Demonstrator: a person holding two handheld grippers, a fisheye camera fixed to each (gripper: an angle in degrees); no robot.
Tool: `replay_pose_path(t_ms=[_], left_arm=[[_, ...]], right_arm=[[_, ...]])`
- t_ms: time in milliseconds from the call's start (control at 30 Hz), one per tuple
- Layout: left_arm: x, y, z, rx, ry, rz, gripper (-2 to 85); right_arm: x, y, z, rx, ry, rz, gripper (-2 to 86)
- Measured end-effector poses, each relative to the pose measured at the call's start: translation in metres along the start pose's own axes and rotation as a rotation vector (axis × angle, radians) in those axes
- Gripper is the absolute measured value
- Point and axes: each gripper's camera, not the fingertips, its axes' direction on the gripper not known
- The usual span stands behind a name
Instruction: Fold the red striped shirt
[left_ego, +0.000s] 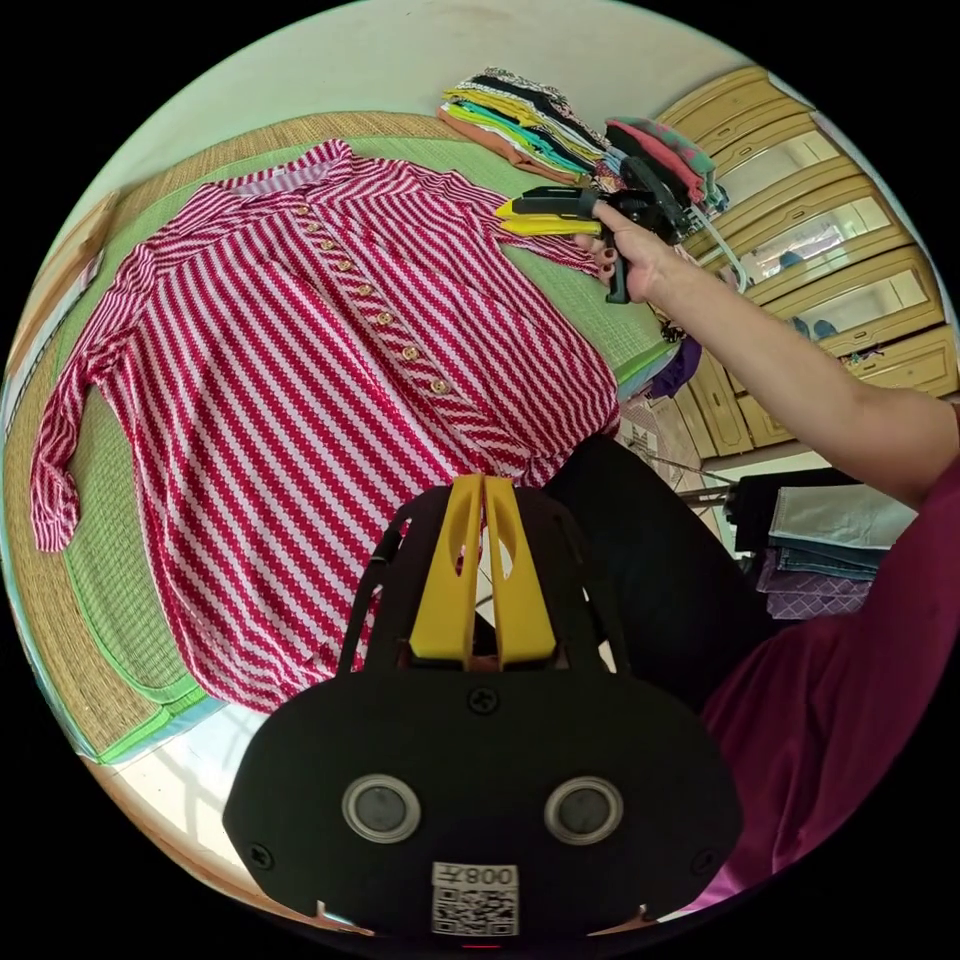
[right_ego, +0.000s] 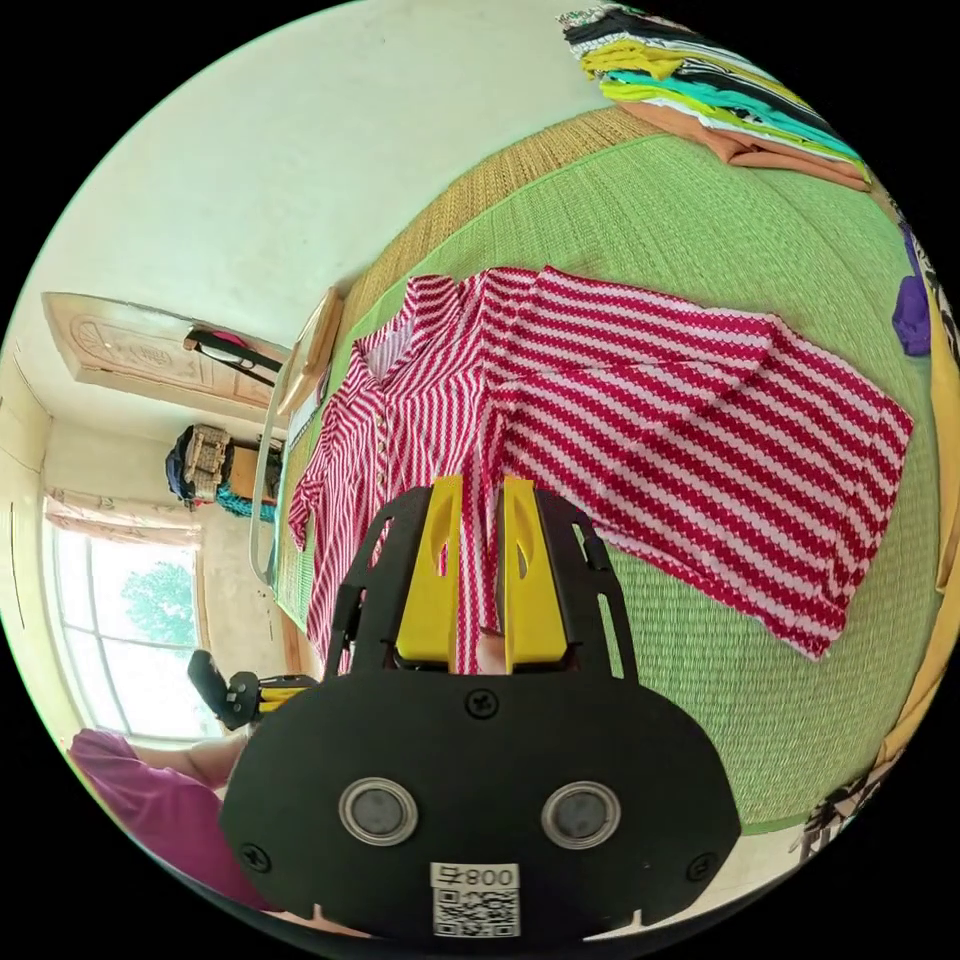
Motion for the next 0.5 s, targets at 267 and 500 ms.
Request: replay_pose_path(t_ms=[267,500], left_arm=[[-0.023,-0.009,-0.021,0.027,0.058,-0.033,0.1],[-0.038,-0.014,-0.041,0.041,0.081,-0.065,0.1]], right_arm=[[-0.001,-0.025,0.039,-0.038,0.165,-0.050,0.4],[-0.004,-0.087,0.043,-0.050,0.407,-0.091,0.0]])
